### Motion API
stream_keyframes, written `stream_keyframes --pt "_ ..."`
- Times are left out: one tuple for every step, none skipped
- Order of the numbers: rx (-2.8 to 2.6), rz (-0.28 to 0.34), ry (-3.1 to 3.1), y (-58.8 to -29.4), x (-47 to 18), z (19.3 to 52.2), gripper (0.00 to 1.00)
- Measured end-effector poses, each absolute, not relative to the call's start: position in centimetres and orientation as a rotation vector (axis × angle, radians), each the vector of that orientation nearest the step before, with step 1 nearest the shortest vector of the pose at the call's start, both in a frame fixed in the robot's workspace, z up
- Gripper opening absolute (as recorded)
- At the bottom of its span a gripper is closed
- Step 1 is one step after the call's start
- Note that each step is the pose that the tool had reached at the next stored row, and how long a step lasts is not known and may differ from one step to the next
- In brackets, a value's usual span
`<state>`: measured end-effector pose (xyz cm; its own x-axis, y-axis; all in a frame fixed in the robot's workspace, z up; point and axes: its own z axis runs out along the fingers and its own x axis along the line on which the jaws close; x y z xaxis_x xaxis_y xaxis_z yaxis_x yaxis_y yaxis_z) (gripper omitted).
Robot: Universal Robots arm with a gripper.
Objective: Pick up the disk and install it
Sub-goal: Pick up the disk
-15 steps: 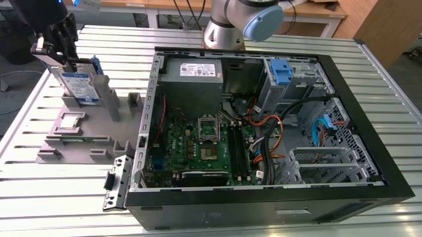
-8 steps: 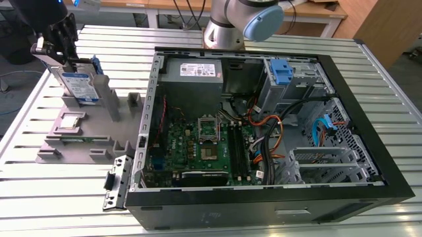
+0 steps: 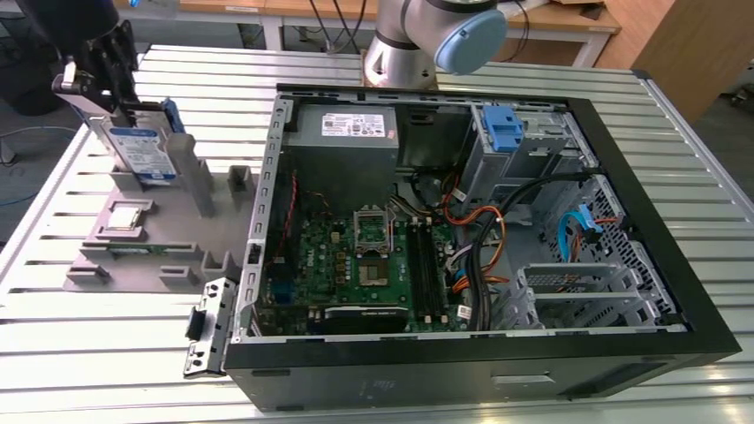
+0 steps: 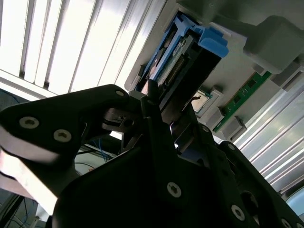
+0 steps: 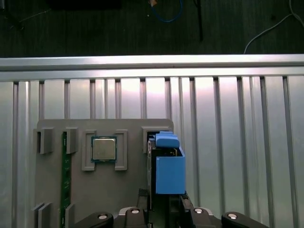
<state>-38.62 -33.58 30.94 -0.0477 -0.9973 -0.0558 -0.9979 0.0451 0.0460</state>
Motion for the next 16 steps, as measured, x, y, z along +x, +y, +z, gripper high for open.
stream_keyframes --pt "-2.162 0.113 2.265 -33.6 -38.6 31.2 0.35" --pt "-2.162 0.113 2.265 -33.6 -38.6 31.4 0.35" --pt "-2.162 0.113 2.265 -33.6 -38.6 31.7 0.35" --pt "-2.162 0.113 2.265 -33.6 -38.6 32.0 0.35" --pt "-2.162 0.113 2.265 -33.6 -38.6 32.3 0.35" --pt "-2.162 0.113 2.265 -33.6 -38.6 32.7 0.35" --pt "-2.162 0.113 2.265 -33.6 -38.6 33.0 0.35" --pt "-2.162 0.113 2.265 -33.6 -38.6 33.4 0.35" --pt "-2.162 0.113 2.265 -33.6 -38.6 33.7 0.35" --pt "-2.162 0.113 2.265 -33.6 -38.6 34.1 0.35" --pt "-2.162 0.113 2.265 -33.6 -38.6 34.5 0.35" --pt "-2.162 0.113 2.265 -33.6 -38.6 34.9 0.35" --pt "-2.162 0.113 2.265 -33.6 -38.6 35.2 0.35" --pt "-2.162 0.113 2.265 -33.6 -38.6 35.5 0.35" --pt "-2.162 0.113 2.265 -33.6 -38.6 35.9 0.35" --pt "-2.162 0.113 2.265 -33.6 -38.6 36.1 0.35"
